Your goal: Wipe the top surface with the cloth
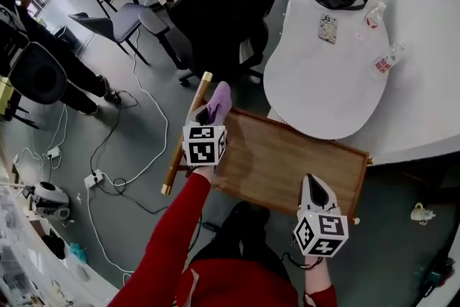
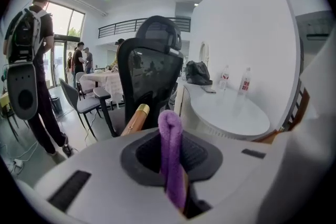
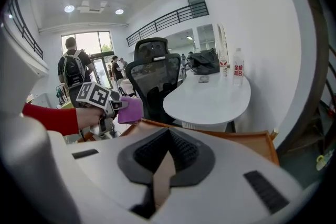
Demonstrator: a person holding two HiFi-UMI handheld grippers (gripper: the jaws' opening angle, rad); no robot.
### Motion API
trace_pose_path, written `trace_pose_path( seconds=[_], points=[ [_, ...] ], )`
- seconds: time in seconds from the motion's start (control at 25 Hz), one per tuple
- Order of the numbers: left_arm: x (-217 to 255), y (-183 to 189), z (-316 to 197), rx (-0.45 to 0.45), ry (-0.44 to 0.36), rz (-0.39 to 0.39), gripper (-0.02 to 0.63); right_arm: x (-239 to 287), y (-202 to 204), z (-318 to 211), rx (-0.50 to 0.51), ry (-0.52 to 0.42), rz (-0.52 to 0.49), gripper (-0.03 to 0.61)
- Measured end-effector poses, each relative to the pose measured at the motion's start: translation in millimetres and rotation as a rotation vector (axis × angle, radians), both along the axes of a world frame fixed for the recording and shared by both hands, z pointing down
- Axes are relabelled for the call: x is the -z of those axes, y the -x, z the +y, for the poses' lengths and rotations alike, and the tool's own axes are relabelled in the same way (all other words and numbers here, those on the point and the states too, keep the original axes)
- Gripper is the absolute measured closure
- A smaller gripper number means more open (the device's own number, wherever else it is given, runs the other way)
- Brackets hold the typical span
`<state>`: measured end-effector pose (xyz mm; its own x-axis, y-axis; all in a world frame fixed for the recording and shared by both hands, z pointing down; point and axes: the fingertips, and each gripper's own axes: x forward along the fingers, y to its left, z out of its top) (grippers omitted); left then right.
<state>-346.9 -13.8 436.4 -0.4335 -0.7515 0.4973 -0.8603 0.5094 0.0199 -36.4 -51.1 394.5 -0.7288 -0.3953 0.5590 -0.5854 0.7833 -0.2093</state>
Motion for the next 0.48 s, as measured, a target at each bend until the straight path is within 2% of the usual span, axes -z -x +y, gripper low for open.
trace_pose_path(
  seconds=[0.28, 0.48],
  points=[
    [-30.8, 11.4, -8.0, 0.116, 0.025, 0.057, 0.563, -16.5, 11.5, -6.8, 0.04, 0.066, 0.045, 0.575],
    [-65.2, -3.9, 8.1, 0.168, 0.06, 0.122, 0.563, -42.5, 17.4, -3.4, 0.081, 0.128, 0.092, 0.575]
  ],
)
